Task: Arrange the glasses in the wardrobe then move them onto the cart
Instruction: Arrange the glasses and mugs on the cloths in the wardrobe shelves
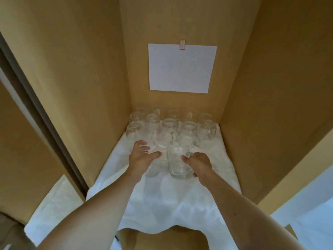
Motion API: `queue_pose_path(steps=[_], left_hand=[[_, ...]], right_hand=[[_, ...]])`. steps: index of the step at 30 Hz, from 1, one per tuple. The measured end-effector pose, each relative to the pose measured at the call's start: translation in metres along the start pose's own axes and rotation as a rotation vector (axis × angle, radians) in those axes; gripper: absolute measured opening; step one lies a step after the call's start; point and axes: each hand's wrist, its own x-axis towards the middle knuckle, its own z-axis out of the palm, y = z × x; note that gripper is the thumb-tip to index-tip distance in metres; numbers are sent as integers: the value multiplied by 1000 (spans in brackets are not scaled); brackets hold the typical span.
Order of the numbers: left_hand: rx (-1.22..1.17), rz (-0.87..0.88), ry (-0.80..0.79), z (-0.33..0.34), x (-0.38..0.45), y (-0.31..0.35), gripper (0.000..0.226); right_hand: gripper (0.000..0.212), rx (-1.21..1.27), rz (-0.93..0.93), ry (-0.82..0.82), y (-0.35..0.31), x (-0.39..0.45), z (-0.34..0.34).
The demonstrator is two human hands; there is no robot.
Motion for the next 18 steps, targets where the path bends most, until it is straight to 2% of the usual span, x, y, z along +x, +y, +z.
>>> queue_pose_path(steps=[7, 12, 14, 16, 18], left_hand=[[28, 11, -53, 5, 9, -5, 63], [51, 18, -147, 2, 20, -5, 62], [33, 18, -177, 0, 23, -6, 63], [29, 19, -197, -3, 24, -7, 65], [34, 21, -205, -3, 26, -8, 66]], right_hand=[[29, -107, -39, -15, -2, 23, 1], [62, -457, -124, 68, -1, 25, 10], [60, -467, -132, 79, 0, 23, 13], [47, -372, -145, 88, 2, 24, 16], [44, -276, -155, 91, 4, 23, 18]])
